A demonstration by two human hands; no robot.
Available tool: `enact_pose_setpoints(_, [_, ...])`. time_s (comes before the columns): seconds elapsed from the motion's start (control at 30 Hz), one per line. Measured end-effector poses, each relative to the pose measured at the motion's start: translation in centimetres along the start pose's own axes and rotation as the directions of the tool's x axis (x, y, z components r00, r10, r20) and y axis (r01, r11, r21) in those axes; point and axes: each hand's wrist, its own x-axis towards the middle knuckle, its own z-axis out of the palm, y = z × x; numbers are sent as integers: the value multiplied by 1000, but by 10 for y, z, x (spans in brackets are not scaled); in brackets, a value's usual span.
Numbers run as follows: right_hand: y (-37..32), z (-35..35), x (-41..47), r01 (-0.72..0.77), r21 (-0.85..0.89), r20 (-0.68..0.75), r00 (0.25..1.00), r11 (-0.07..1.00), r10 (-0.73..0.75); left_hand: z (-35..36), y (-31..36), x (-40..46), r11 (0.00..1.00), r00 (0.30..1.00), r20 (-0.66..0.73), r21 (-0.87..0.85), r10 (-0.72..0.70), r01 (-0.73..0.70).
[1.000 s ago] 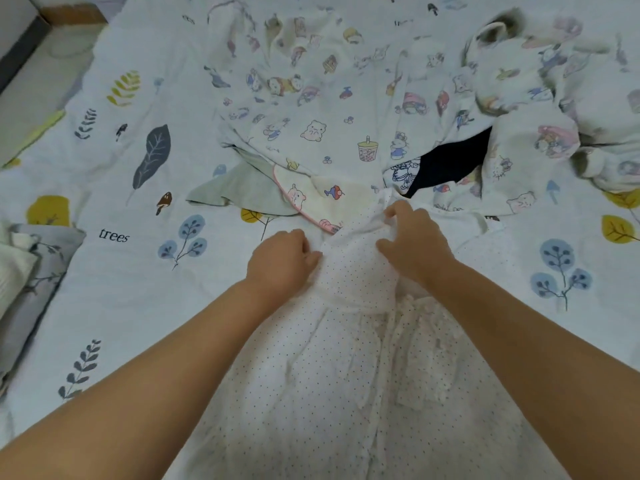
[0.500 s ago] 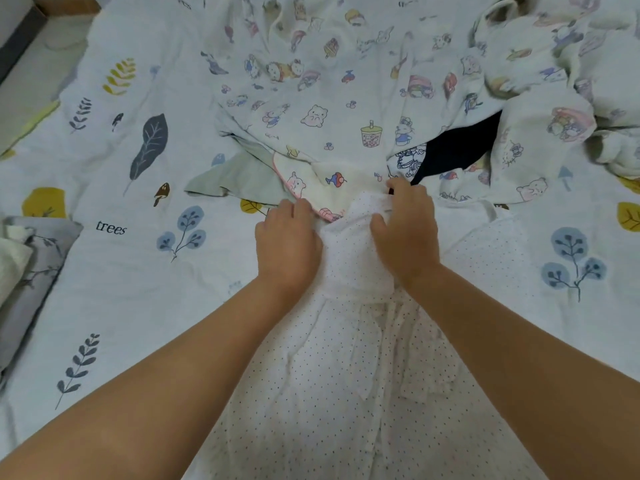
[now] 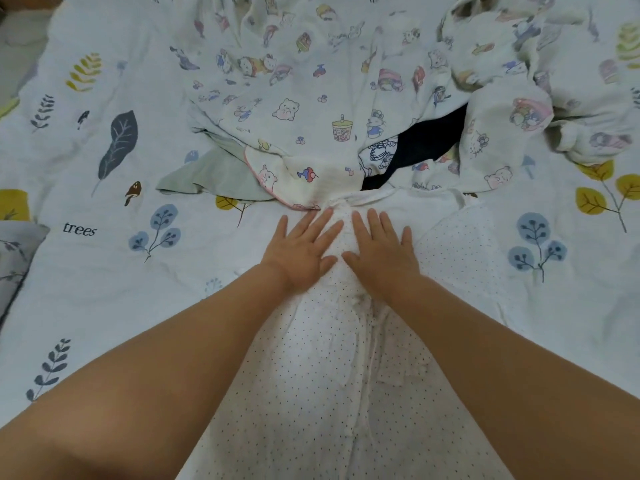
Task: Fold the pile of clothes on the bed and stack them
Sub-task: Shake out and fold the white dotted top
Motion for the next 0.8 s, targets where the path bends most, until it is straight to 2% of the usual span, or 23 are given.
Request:
enact_pose_setpoints(0.07, [4,-9,-11,32,70,-98,995,997,-26,-11,-1,-8,975,993,-118,-221,-5,-21])
enact_pose_setpoints(0.13, [7,-17,-29,57,152,-237,971,987,-20,-21,-5,-21,907,953,-284,-420,-107,-24])
enact_pose_setpoints(0.2, [10,-18,-51,61,243,-308,951,968,17,-25,-9,-38,867,923,-325,-498,-208,19])
enact_pose_setpoints(0.3, [15,-5,-83,25,287,-322,944,958,72,-16,-16,-65,849,932,-233,-514,-278,124])
enact_pose_setpoints(0.43, [20,15,-124,-64,330,-258,954,942,155,-2,-21,-104,823,938,-92,-513,-334,243])
enact_pose_setpoints(0.6, [25,38,-183,-228,367,-215,923,902,321,8,-18,-149,776,913,-51,-547,-406,314])
enact_pose_setpoints(0.7, [28,51,-219,-349,361,-182,883,865,433,14,-18,-172,769,908,11,-528,-419,361])
enact_pose_setpoints(0.8, [32,66,-253,-473,390,-203,793,790,575,26,-21,-195,766,897,30,-508,-441,394])
